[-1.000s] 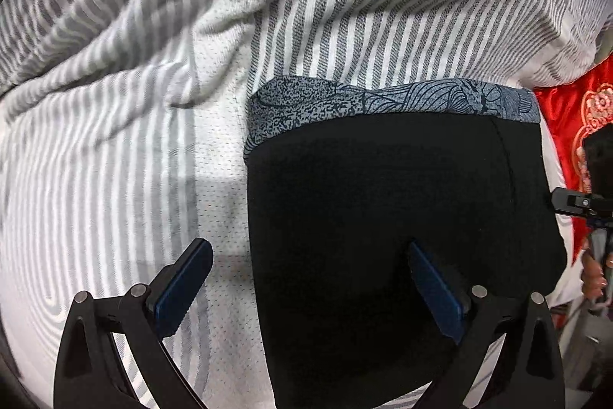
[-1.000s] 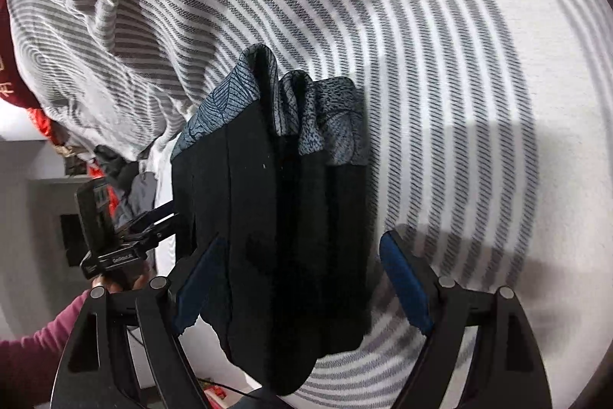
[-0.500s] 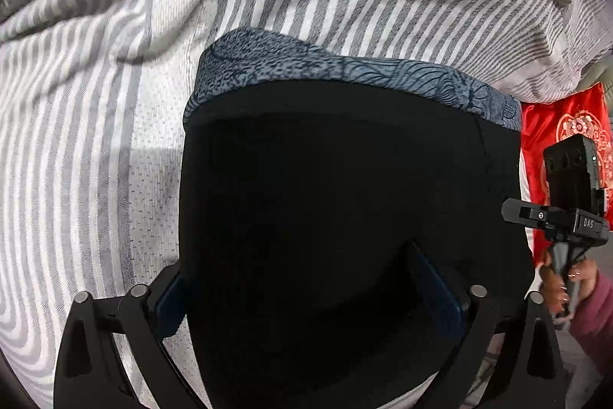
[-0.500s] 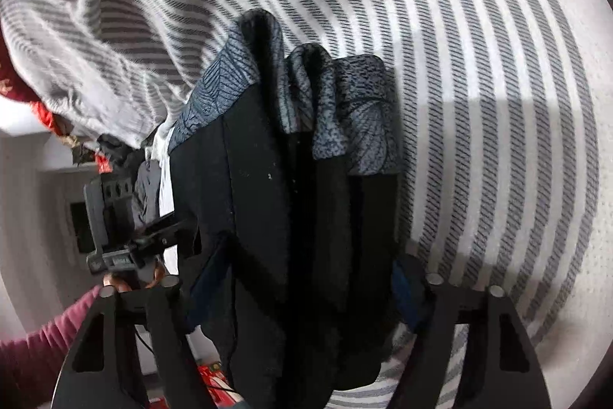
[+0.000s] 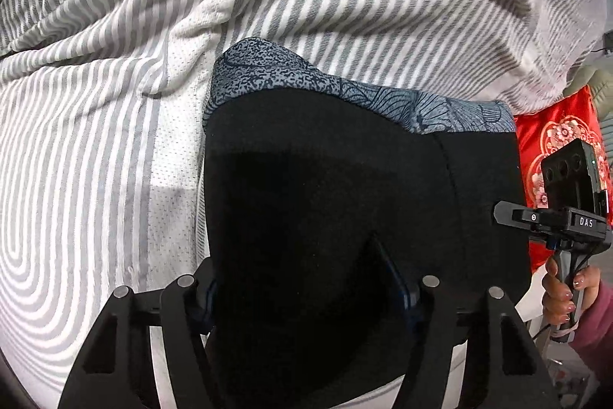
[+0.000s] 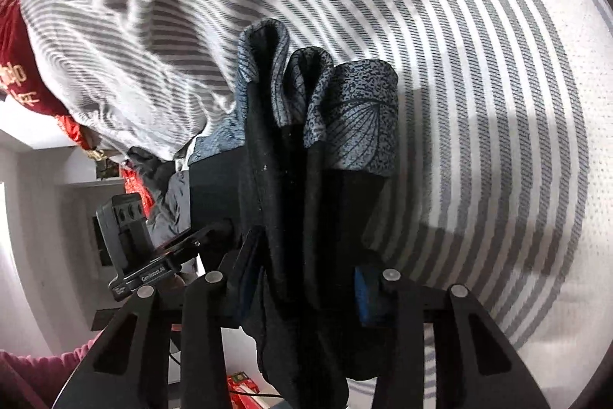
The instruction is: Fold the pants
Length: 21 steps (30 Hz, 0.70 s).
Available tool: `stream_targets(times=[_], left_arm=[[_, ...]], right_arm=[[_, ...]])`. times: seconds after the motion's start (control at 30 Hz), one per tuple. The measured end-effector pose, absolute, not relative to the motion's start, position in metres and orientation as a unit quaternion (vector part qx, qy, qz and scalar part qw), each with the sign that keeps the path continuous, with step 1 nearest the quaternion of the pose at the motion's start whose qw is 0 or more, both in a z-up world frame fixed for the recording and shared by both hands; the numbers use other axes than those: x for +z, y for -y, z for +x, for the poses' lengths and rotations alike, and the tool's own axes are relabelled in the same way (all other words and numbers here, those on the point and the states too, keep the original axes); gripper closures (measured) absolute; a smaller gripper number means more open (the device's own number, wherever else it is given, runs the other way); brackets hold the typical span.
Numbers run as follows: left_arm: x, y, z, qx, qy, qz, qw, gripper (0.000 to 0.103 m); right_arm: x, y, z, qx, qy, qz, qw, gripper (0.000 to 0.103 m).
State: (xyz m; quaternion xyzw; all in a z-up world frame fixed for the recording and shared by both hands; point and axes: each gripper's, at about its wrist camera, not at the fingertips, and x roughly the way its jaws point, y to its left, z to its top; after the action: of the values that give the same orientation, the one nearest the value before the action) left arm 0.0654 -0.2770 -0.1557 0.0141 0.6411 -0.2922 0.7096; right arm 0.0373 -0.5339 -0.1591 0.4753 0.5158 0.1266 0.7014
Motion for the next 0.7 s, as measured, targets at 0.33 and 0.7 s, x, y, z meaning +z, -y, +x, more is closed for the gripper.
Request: stream_targets(times=[0.33,0.7], left_arm=[[-0.113,0.250,0.015,-0.287,-0.631,0.025,0.721,0.036],[-0.146,0.232,-0.034,-0.246,-0.652,0.052,0.715,0.029]], right_arm=[[-0.140,0.533,-0.012,0.133,-0.506,0.490,0.698,0.059],[-0.174,0.508,-0.060,0.086,-0.547,0.466,0.690,0.053]])
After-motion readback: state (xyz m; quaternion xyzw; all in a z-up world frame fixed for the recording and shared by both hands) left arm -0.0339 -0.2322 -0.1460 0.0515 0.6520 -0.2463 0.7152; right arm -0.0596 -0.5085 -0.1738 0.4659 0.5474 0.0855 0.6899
